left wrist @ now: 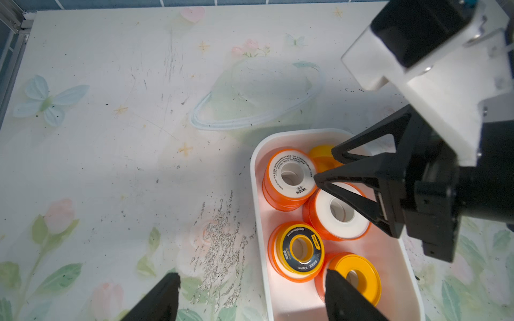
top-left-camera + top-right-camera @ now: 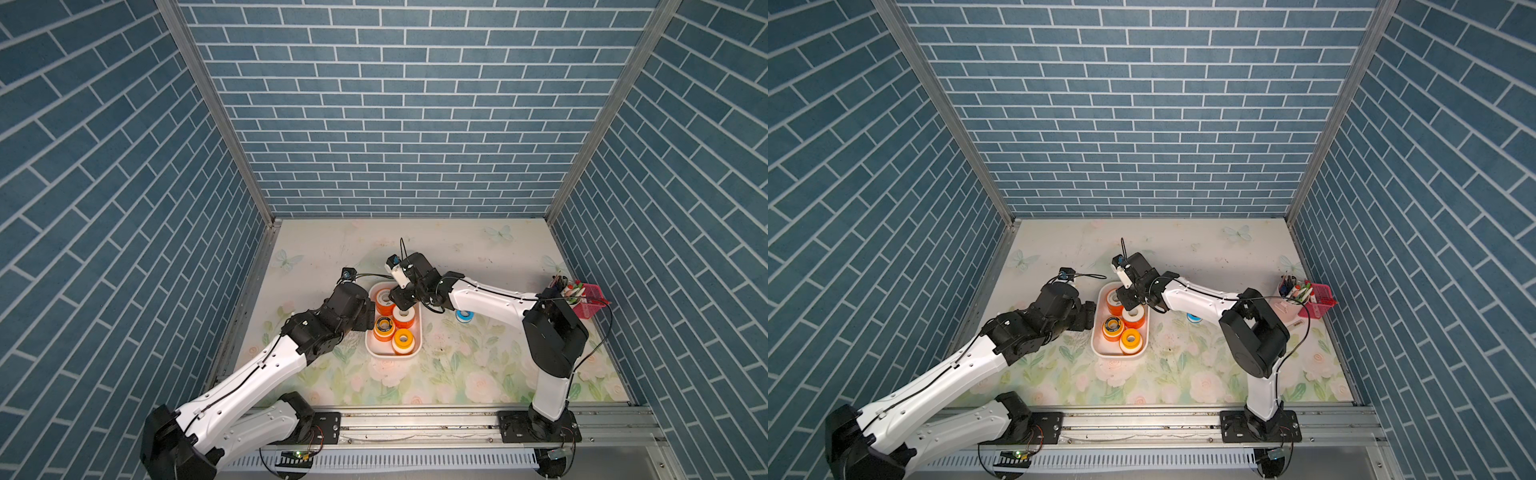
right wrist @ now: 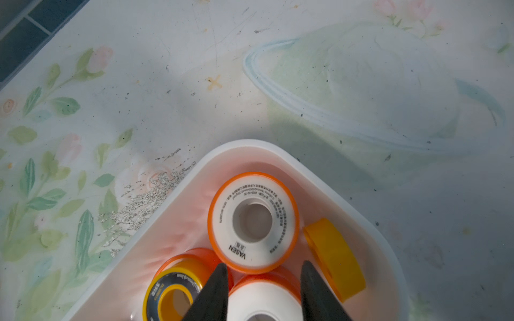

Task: Put the sealing tape into the storage box
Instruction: Adjust the sealing tape in the storage box.

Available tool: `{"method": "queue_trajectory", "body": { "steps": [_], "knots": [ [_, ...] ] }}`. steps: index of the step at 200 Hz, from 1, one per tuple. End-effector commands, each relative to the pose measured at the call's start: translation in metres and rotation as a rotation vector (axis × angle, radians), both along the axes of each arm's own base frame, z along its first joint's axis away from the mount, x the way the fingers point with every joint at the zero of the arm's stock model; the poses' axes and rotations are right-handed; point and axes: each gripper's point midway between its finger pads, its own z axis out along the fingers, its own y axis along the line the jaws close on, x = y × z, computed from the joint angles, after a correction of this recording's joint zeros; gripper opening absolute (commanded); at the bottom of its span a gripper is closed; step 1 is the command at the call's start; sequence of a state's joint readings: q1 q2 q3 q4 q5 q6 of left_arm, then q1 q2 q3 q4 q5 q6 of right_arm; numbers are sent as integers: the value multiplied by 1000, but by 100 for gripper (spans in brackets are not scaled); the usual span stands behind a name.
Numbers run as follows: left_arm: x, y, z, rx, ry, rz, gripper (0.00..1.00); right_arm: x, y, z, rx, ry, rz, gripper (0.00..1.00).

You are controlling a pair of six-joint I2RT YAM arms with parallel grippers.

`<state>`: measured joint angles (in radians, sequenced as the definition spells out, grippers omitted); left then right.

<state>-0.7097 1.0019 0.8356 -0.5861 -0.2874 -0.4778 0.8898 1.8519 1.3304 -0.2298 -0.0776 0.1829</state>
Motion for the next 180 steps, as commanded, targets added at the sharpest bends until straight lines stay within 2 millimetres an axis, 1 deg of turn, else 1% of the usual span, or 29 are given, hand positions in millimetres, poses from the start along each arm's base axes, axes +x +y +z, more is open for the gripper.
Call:
{"method": "queue_trajectory", "body": {
  "steps": [1, 22, 40, 57, 77, 105, 141, 180],
  "knots": [
    [0, 4, -3, 9, 1, 6, 85, -1, -12, 17, -5, -38, 3, 44],
    [0, 4, -3, 7, 2, 6, 85, 5, -22, 16, -34, -50, -8, 44],
    [0, 4, -3, 7, 2, 6, 85, 7, -28, 14, -43, -38, 3, 44],
    [0, 4, -3, 6, 1, 6, 85, 10, -32, 8, -75, -17, 5, 43],
    [-1, 3, -4, 6, 4, 5, 85, 9, -36, 0, -119, -7, 23, 42],
    [0, 3, -4, 7, 5, 4, 85, 9, -38, -10, -172, 7, 47, 41],
    [-1, 3, -4, 7, 5, 3, 85, 16, -39, -24, -225, 26, 52, 39],
    [-1, 3, -5, 8, 8, 3, 85, 26, -38, -28, -245, 16, 44, 38]
  ]
}}
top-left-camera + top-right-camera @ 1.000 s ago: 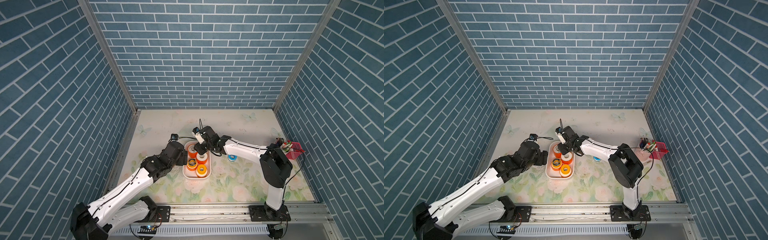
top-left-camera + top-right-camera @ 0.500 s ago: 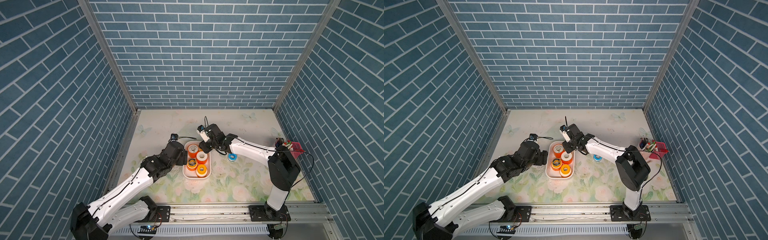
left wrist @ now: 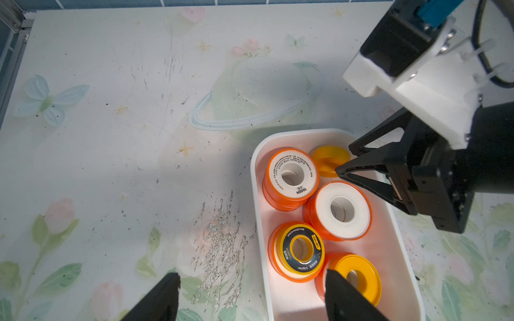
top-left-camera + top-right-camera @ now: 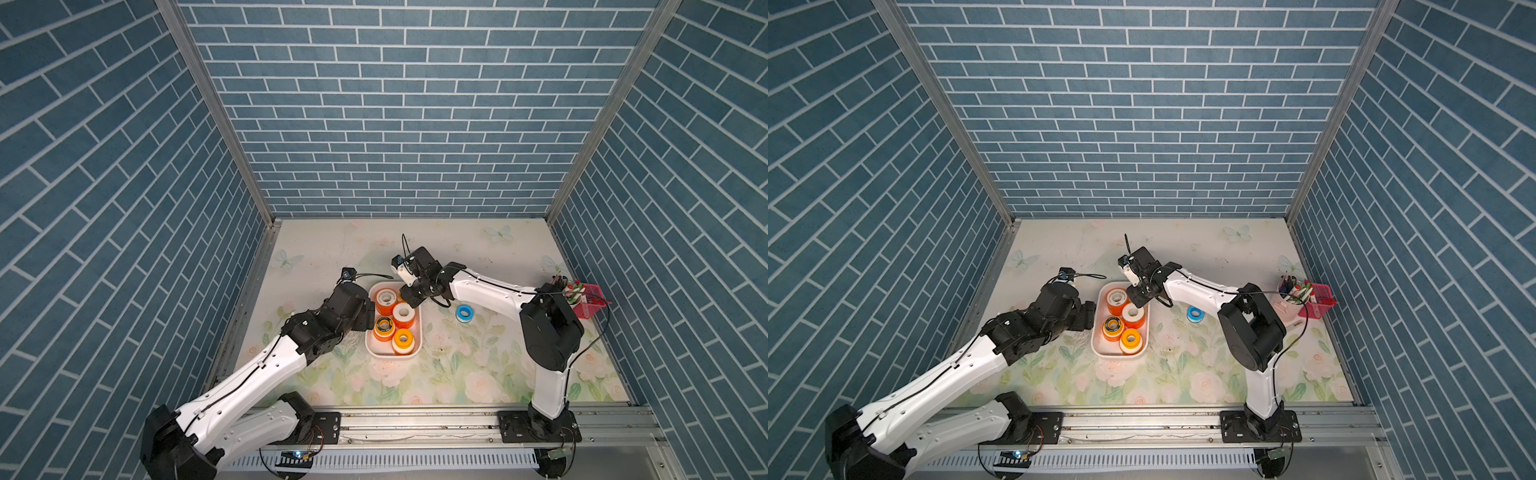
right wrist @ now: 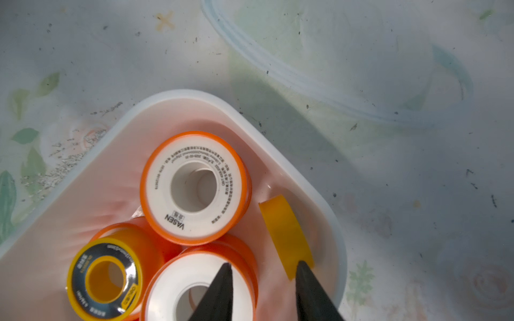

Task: Put the sealing tape into the storage box
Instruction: Adjust the sealing tape in the storage box.

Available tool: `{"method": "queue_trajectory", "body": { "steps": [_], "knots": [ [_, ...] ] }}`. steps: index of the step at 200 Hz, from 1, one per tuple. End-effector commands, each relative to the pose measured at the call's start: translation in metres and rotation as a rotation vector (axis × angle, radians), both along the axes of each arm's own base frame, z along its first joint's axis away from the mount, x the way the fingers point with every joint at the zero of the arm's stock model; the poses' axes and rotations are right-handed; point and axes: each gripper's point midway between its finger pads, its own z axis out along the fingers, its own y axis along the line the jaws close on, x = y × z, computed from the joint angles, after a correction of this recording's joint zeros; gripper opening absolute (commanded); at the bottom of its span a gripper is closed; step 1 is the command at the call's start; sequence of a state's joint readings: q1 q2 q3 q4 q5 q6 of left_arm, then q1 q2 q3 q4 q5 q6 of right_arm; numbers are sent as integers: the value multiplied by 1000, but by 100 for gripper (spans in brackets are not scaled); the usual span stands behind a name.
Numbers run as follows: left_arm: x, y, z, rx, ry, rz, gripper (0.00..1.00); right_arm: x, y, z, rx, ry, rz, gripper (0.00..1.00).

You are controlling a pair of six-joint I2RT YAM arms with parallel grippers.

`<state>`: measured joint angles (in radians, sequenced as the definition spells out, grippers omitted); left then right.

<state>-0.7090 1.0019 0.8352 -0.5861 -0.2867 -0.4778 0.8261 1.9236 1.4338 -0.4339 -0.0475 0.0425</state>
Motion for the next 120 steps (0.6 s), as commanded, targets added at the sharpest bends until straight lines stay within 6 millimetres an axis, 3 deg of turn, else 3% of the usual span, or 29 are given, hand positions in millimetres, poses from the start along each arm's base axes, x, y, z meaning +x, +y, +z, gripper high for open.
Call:
{"method": "queue_trajectory", "body": {
  "steps": [1, 55, 120],
  "knots": [
    [-1, 3, -6, 9, 9, 2, 85, 7, -4, -4, -52, -9, 14, 38],
    [0, 3, -7, 14, 12, 3, 85, 16, -6, -14, -89, -12, -4, 38],
    [0, 2, -8, 18, 17, 1, 85, 13, -4, -27, -107, 19, 14, 40]
  ]
}}
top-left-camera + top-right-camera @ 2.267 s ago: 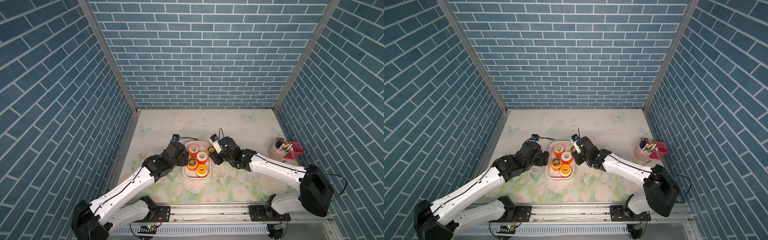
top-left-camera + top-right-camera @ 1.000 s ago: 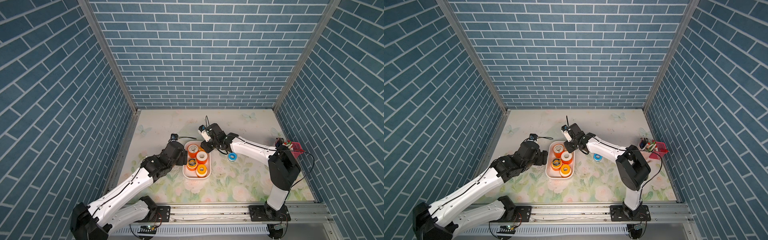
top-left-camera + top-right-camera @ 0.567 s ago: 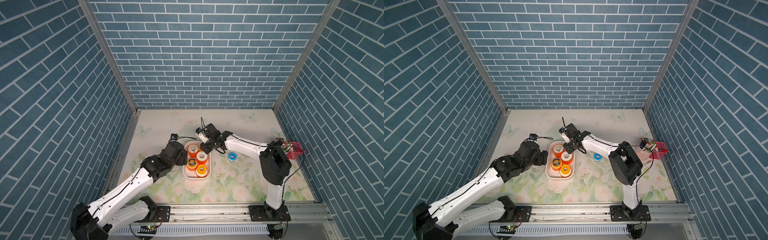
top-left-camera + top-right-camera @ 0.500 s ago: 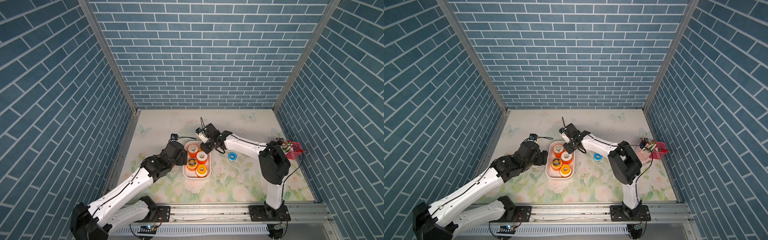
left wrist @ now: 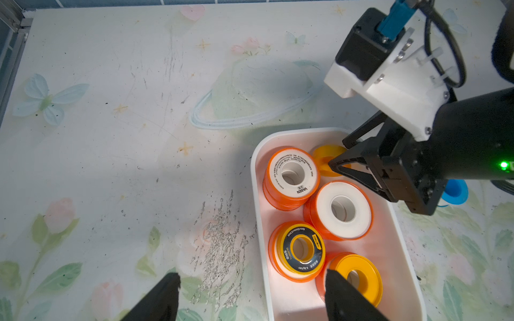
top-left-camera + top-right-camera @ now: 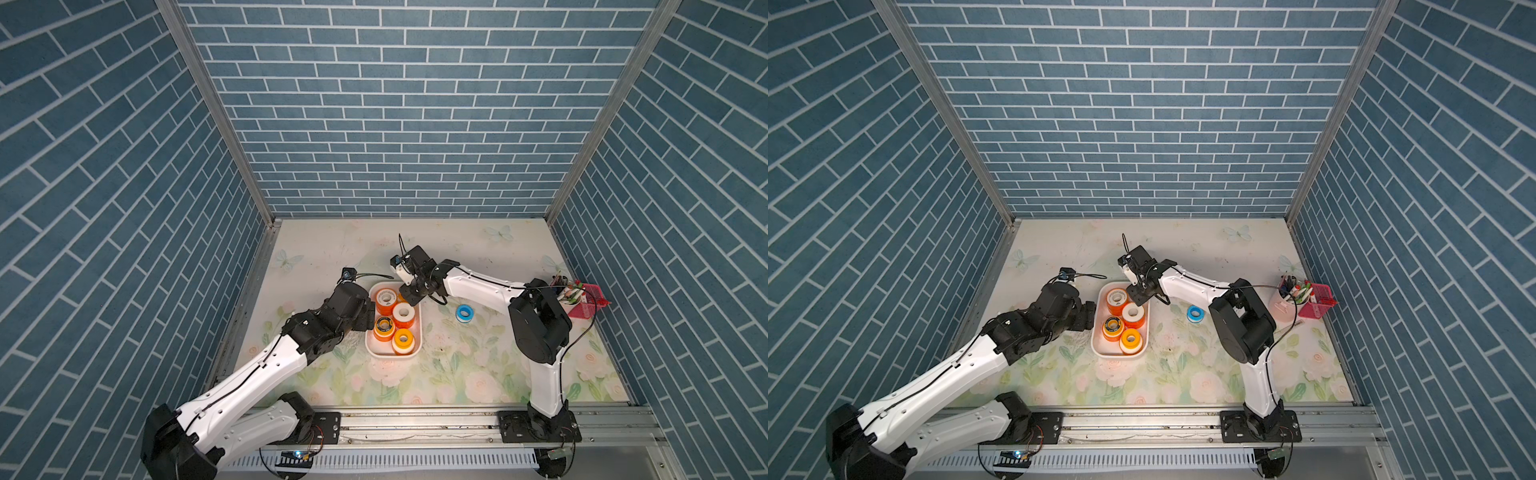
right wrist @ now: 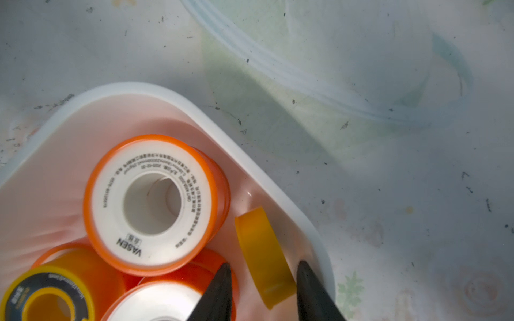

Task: Put the sealing tape into the storage box
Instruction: Adjust the sealing tape in the storage box.

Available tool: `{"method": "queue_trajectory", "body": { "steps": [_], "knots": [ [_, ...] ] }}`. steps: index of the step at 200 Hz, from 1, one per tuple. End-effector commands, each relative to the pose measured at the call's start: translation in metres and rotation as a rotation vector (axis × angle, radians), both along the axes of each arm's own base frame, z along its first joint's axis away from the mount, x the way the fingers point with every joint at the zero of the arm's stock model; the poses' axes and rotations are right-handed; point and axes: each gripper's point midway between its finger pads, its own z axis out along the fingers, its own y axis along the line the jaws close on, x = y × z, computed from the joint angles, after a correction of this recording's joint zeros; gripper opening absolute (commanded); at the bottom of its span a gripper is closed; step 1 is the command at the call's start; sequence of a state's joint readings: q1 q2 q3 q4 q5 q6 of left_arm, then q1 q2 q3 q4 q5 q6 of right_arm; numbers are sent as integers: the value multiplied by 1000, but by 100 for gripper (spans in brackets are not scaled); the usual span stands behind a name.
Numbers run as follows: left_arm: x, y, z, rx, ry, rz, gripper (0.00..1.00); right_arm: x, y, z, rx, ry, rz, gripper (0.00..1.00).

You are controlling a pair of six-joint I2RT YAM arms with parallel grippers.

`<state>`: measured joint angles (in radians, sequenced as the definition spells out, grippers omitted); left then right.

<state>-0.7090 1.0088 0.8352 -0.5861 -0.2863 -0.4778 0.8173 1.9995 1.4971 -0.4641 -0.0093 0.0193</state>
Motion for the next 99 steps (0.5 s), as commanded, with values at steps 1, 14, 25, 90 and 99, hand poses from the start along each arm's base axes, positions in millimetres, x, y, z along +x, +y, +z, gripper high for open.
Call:
{"method": "queue_trajectory", "body": {
  "steps": [1, 14, 25, 90, 99],
  "knots": [
    [0, 3, -7, 14, 12, 1, 85, -1, -3, -11, -45, 25, 23, 40],
    [0, 3, -7, 15, 13, 1, 85, -5, -2, -12, -40, 45, 32, 40],
    [0, 3, -7, 15, 13, 1, 85, -8, 0, -10, -28, 56, 43, 40],
    [0, 2, -8, 17, 16, 0, 85, -8, 0, -10, -29, 54, 45, 38],
    [0, 2, -8, 17, 18, 1, 85, -7, 0, -13, -34, 60, 44, 37]
  ]
}}
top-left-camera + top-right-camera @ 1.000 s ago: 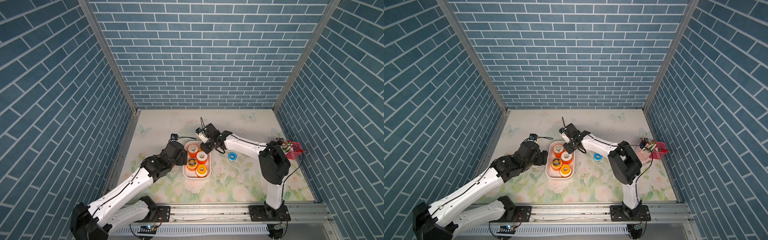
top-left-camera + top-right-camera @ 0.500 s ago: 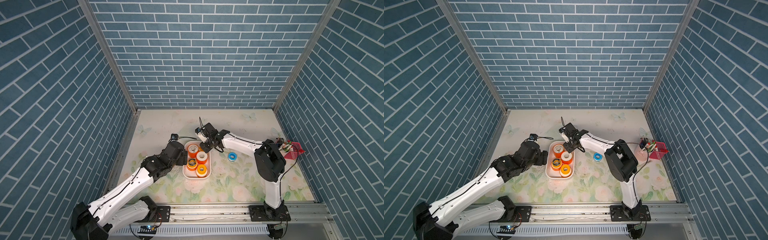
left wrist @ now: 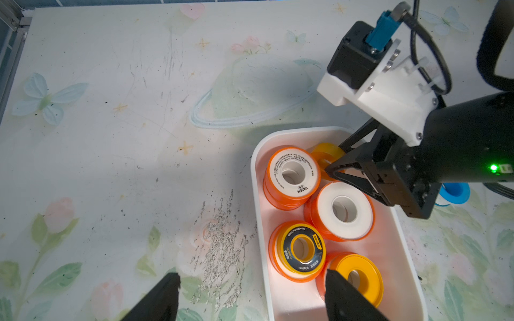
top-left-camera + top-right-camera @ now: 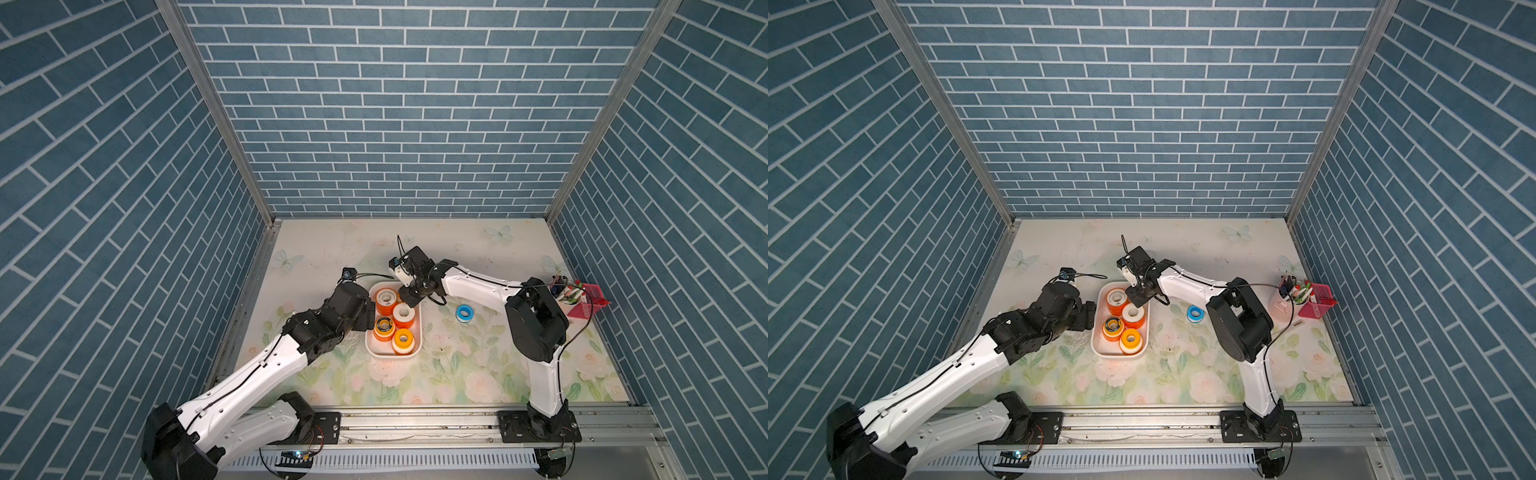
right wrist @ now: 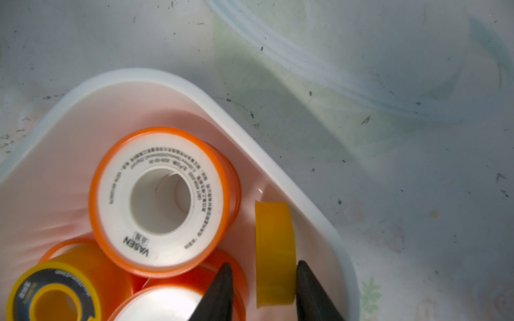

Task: Put the sealing tape into the storage box
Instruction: Adjust the sealing tape in the storage box.

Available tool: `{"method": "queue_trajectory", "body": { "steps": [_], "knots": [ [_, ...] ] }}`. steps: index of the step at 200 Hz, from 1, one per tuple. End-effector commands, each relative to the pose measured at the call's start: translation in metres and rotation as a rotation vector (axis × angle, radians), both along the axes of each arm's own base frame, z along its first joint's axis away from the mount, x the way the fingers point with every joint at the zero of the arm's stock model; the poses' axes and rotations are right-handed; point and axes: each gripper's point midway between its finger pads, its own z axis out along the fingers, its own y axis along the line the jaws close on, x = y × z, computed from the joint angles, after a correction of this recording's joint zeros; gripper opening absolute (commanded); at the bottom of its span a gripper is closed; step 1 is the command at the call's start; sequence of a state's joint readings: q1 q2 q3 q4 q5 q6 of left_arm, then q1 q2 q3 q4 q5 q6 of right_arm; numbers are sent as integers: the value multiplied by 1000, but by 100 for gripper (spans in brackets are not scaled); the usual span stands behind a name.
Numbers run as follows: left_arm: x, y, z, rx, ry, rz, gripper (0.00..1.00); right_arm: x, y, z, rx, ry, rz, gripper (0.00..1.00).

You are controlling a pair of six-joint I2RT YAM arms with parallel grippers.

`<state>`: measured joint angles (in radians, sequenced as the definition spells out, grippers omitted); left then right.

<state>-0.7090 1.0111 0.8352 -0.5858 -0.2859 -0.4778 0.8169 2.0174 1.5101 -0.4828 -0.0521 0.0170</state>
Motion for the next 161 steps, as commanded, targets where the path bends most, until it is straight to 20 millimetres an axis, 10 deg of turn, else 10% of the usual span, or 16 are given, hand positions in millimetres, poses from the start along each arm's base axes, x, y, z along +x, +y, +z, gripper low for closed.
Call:
{"method": "queue_trajectory", "body": {
  "steps": [1, 89, 161],
  "knots": [
    [0, 3, -8, 17, 16, 1, 85, -1, -4, -8, -42, 19, 23, 37],
    [0, 3, -7, 15, 13, 4, 85, 1, -3, -9, -30, 11, 10, 25],
    [0, 4, -6, 15, 10, 5, 85, 3, -4, 38, 52, -75, -18, 19]
  ]
}}
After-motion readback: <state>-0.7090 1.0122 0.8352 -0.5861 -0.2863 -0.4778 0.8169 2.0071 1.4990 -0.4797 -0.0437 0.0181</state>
